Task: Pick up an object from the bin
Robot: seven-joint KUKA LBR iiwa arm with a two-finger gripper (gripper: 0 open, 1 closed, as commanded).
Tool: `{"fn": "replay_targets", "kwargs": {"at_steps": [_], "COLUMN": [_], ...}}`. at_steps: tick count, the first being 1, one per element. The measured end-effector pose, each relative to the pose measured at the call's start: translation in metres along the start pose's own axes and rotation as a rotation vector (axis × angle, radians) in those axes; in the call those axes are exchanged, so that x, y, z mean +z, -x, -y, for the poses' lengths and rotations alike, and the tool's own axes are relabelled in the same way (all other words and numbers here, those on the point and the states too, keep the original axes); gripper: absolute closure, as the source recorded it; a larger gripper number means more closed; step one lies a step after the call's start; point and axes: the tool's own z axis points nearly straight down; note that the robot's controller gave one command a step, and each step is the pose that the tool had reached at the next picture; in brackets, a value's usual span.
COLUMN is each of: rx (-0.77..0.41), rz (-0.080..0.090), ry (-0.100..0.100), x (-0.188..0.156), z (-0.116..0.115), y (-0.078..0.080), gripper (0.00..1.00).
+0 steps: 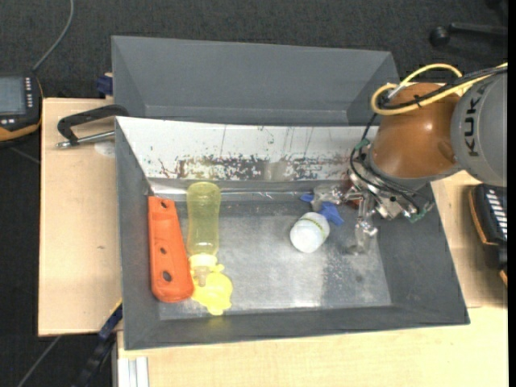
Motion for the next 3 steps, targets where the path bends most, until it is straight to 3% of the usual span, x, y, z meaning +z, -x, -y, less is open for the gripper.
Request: {"fn": "replay_targets", "kwargs": {"at_steps": [1,2,3], "rx": [-0.166,-0.127,-0.127], "rz": [0.005,0.006,0.006], "ry": [0.0,-0.001,-0.001], "x": [0.003,0.005,0.005], "z": [-0.011,-0.032,-0.032], "y": [0.016,0.036,0.036], "gripper": [0.0,1.0,1.0]}}
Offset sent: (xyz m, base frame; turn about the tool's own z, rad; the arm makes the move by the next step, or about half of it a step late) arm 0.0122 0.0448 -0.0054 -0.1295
